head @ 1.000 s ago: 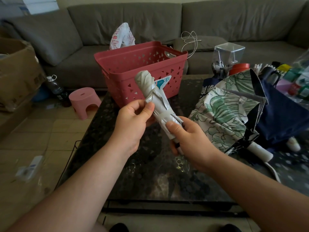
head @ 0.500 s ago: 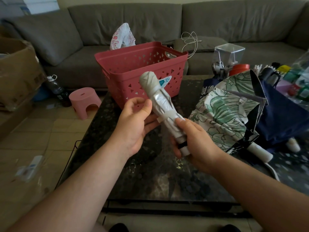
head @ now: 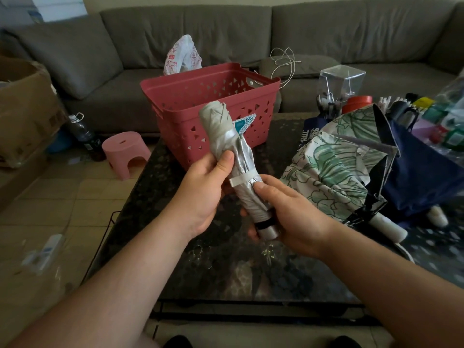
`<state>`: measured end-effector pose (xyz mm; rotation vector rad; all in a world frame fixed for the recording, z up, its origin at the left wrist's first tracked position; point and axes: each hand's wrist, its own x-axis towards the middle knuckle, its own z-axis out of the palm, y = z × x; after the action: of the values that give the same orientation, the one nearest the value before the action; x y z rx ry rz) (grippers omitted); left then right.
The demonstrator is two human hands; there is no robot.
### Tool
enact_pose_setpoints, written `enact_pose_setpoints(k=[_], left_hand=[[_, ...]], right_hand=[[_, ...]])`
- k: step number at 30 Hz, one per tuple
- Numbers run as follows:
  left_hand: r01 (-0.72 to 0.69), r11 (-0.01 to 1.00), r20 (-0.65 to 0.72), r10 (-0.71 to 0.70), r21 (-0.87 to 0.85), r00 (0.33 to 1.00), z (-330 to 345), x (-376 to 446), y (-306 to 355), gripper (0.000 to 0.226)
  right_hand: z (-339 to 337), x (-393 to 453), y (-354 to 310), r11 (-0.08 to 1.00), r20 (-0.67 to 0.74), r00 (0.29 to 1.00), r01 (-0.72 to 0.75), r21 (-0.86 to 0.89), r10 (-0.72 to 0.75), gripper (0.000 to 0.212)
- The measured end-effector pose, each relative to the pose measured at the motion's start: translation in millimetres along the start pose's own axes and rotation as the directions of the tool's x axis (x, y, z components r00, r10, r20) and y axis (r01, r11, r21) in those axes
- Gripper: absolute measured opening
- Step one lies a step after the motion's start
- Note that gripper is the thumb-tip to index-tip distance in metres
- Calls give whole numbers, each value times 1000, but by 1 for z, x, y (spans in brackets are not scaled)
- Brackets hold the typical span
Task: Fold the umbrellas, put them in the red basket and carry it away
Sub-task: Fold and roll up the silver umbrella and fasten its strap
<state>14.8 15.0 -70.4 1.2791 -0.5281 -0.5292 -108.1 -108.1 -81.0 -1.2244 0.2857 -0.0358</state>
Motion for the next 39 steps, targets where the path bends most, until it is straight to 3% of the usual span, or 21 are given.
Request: enact_pose_setpoints(k=[5, 8, 12, 15, 17, 23, 26, 31, 39], left_hand=[[-79, 988, 29, 76, 132, 997, -2, 1, -6, 32], [-180, 961, -74, 199, 212, 977, 0, 1, -6, 31], [-283, 830, -151, 396, 481, 906, -4, 0, -6, 4], [-270, 757, -106, 407, 596, 907, -4, -3, -6, 7], [-261, 775, -102, 385, 576, 917, -3, -3, -5, 9], [-125, 951, -137, 169, 284, 976, 5, -5, 0, 19], [-59, 983, -120, 81, 174, 990, 5, -3, 0, 9], [31, 999, -102, -28, 37, 994, 1, 3, -1, 14], [72, 993, -176, -56, 90, 983, 3, 3, 1, 21]], right_hand=[[0, 2, 8, 985, -41, 990, 130, -117, -135, 24], [2, 3, 10, 967, -103, 974, 183, -176, -203, 27], [5, 4, 11, 968, -149, 965, 192, -161, -216, 26], [5, 4, 12, 964, -171, 959, 196, -180, -226, 23], [4, 5, 14, 956, -178, 954, 203, -214, -242, 20], [6, 5, 17, 927, -171, 940, 239, -290, -296, 16], [6, 5, 18, 920, -191, 929, 253, -301, -318, 17], [6, 7, 17, 939, -202, 934, 243, -245, -294, 21], [4, 8, 17, 964, -127, 965, 206, -166, -228, 25]])
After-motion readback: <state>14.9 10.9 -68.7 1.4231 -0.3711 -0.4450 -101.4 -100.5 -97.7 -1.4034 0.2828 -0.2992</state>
